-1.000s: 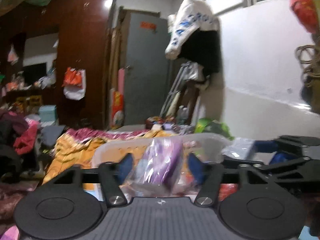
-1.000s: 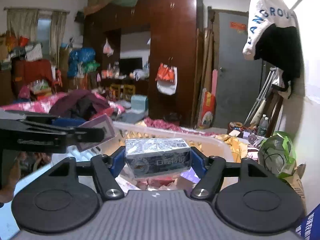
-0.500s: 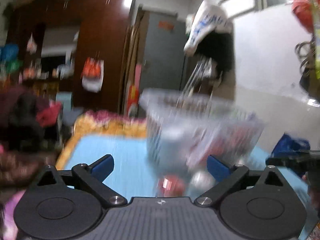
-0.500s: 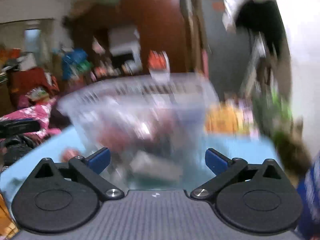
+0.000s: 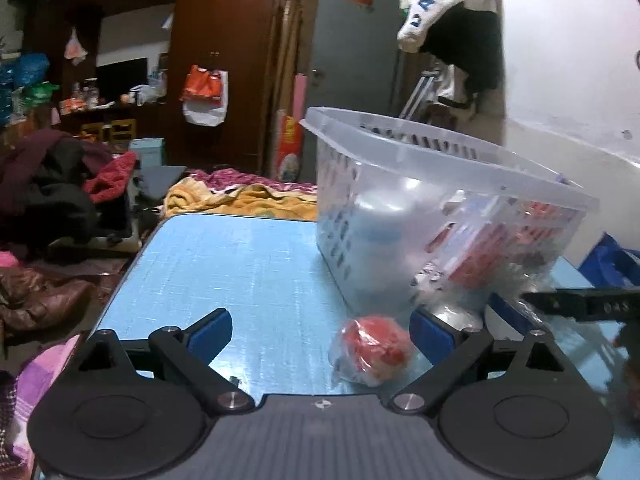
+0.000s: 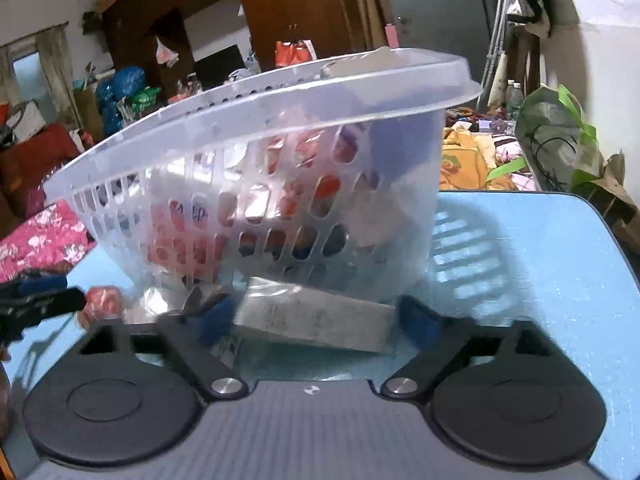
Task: Organize objects
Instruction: 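Grasp the red wrapped ball with the left tool while the right tool grasps the white packet, then drop both held items into the basket by opening both tools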
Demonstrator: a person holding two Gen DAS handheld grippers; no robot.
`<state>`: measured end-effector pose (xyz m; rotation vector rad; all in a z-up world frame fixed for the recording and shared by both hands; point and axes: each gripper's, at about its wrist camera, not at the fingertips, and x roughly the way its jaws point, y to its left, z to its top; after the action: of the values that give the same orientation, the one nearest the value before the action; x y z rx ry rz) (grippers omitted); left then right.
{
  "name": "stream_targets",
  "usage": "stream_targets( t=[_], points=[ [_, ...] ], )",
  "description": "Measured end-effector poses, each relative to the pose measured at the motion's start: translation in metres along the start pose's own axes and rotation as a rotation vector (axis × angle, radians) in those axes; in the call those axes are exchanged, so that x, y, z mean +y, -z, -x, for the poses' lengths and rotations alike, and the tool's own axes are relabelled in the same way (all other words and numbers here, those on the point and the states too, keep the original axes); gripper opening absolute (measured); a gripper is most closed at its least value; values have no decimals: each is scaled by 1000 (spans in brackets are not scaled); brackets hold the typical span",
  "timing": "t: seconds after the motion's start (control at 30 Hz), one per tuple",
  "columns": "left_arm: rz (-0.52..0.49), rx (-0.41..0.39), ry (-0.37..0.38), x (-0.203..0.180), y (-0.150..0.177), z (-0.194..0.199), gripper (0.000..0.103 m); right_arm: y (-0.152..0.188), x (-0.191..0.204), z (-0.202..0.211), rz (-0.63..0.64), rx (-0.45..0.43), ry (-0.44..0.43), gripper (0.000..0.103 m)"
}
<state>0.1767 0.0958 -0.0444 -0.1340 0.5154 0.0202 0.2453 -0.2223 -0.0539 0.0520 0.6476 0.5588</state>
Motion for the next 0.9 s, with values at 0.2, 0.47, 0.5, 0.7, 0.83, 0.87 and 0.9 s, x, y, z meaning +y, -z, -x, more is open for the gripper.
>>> stream_targets(
  t=[0.2, 0.47, 0.5, 0.7, 0.83, 0.87, 0.9],
  points=[
    [-44, 16, -5, -14, 3, -5, 97, 12, -2, 27, 18, -61, 5, 85],
    [-74, 41, 26, -29, 4, -12, 54, 27, -4, 54, -3, -130, -51, 85],
    [-76, 32, 31, -30, 4, -10, 54, 30, -2, 58, 0, -138, -60, 85],
    [-29, -62, 123, -27, 17, 29, 53, 41, 11, 82, 30, -206, -97, 85],
    [-2, -163, 201, -32, 5, 69, 53, 26, 27, 105, 76, -293, -117, 84],
    [2, -207, 215, -37, -7, 80, 53, 16, 33, 111, 97, -320, -112, 84],
    [2, -241, 221, -40, -19, 88, 53, 3, 39, 115, 121, -347, -103, 84]
  ],
)
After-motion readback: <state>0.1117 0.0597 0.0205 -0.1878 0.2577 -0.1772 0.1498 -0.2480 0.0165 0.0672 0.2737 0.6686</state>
